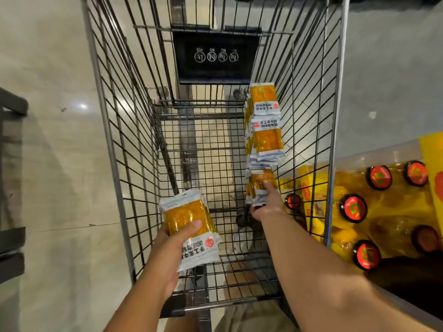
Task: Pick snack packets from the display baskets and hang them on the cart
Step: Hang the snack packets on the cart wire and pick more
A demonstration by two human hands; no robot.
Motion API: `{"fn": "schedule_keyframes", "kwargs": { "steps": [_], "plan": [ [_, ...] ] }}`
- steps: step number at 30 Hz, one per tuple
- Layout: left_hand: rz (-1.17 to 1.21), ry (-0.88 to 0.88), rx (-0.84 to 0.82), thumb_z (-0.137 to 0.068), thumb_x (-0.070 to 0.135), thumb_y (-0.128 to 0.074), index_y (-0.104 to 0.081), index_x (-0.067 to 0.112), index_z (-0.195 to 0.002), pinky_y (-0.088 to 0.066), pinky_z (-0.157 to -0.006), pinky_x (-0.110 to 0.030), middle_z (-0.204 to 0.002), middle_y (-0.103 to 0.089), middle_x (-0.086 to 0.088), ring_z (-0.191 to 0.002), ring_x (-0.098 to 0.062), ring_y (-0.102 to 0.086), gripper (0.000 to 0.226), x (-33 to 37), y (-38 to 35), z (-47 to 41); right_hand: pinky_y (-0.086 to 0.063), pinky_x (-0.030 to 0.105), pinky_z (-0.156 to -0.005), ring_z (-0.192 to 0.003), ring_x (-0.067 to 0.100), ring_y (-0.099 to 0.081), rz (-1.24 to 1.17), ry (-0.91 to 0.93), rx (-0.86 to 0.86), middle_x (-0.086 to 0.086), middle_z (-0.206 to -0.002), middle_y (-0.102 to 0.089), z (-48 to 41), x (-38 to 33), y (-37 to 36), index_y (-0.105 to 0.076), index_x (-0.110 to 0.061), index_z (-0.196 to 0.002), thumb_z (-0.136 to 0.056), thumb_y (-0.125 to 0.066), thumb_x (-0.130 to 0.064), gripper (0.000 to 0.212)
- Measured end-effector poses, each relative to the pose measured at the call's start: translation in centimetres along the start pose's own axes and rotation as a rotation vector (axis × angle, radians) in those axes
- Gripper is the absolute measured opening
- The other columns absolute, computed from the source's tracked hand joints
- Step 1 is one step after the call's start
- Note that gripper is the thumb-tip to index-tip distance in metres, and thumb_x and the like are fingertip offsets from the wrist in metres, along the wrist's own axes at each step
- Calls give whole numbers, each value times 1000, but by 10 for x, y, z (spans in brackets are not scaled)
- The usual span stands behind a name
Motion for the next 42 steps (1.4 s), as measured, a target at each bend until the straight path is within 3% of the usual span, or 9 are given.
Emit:
{"fn": "schedule_keyframes", "kwargs": {
  "steps": [9, 14, 16, 19, 21, 24, 27, 37, 42],
  "plan": [
    [36, 32, -121, -59, 34, -93, -59, 18, -135, -53, -96, -55, -119, -73, -18, -109, -39, -70, 85, 23, -23, 78, -46, 37, -71, -87, 29, -60, 110, -55, -38, 9, -106, -64, 119, 19, 45, -65, -19, -112, -86, -77, -36, 34],
    [-7, -23, -227, -53, 28, -97, -65, 14, -129, -49, -102, -61, -119, -73, -17, -111, -40, -69, 84, 55, -40, 144, -59, 41, -61, -72, 33, -71, 27, 101, -380, 21, -107, -69, 239, 13, 44, -58, -11, -135, -86, -69, -27, 53],
    [-17, -23, -286, -59, 26, -90, -69, 9, -123, -54, -96, -58, -115, -74, -18, -104, -39, -72, 69, 67, -51, 171, -55, 46, -91, -81, 30, -69, 27, 168, -433, 18, -96, -72, 286, 8, 54, -66, -17, -122, -89, -65, -26, 34],
    [-43, -40, -434, -67, 19, -75, -70, 7, -114, -63, -65, -47, -101, -77, -17, -79, -33, -76, 49, 85, -77, 214, -26, 50, -123, -130, 35, -57, -53, 251, -519, 15, -129, -68, 339, -1, 68, -67, -13, -131, -79, -82, -32, 57],
    [-66, -68, -544, -66, 18, -74, -71, 8, -111, -63, -58, -45, -94, -78, -16, -73, -32, -76, 46, 96, -101, 248, -13, 48, -127, -144, 34, -40, -197, 354, -562, 14, -140, -61, 365, -17, 81, -65, -12, -134, -63, -96, -33, 80],
    [-114, -136, -701, -37, 23, -101, -74, 7, -104, -61, -54, -44, -92, -78, -16, -73, -32, -76, 74, 101, -142, 296, -31, 50, -120, -133, 32, -55, -313, 552, -618, 14, -139, -61, 421, -45, 107, -65, -12, -135, -55, -99, -31, 89],
    [-148, -153, -812, -17, 30, -105, -68, 3, -116, -61, -60, -44, -101, -76, -20, -81, -35, -76, 109, 93, -178, 339, -36, 53, -116, -127, 31, -60, -417, 705, -581, 12, -136, -64, 471, -63, 157, -67, -15, -132, -55, -98, -34, 85],
    [-308, -118, -1087, -23, 32, -104, -64, 5, -129, -62, -66, -44, -111, -74, -21, -88, -37, -76, 117, -1, -257, 456, -41, 57, -111, -119, 35, -65, -518, 1158, -316, 17, -126, -69, 575, -37, 333, -69, -10, -125, -77, -80, -18, 50],
    [-427, -74, -1122, -16, 34, -104, -64, 3, -127, -61, -60, -41, -102, -77, -18, -78, -33, -76, 122, -100, -282, 508, -40, 53, -112, -124, 31, -62, -554, 1245, -128, 11, -130, -68, 593, 6, 452, -58, -13, -136, -72, -88, -37, 74]
  ]
}}
Point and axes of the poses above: each hand's wrist, its own z-axis away from the middle knuckle, its own y-axis out of the back of the hand, x = y × z, the point moved 10 cm from there along -z, towards the middle knuckle
